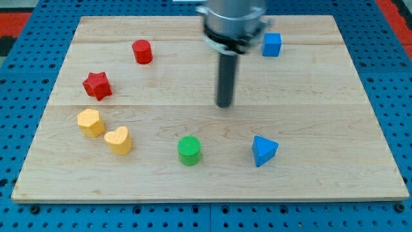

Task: Place your hand to the left of the red circle

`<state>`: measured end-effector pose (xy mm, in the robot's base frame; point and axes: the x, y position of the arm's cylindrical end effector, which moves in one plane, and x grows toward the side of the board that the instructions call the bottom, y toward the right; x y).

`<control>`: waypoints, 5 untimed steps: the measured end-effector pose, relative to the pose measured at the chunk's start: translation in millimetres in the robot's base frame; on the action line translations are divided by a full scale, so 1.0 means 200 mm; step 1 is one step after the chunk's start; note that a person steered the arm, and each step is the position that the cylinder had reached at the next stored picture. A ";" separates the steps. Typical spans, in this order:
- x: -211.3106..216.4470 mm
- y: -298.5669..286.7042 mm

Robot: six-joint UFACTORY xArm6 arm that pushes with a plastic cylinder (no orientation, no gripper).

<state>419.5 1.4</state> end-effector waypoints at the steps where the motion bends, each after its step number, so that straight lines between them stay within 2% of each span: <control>1: -0.19 -0.46; 2: -0.35 -0.79; 3: -0.46 -0.86; 5: -0.52 -0.88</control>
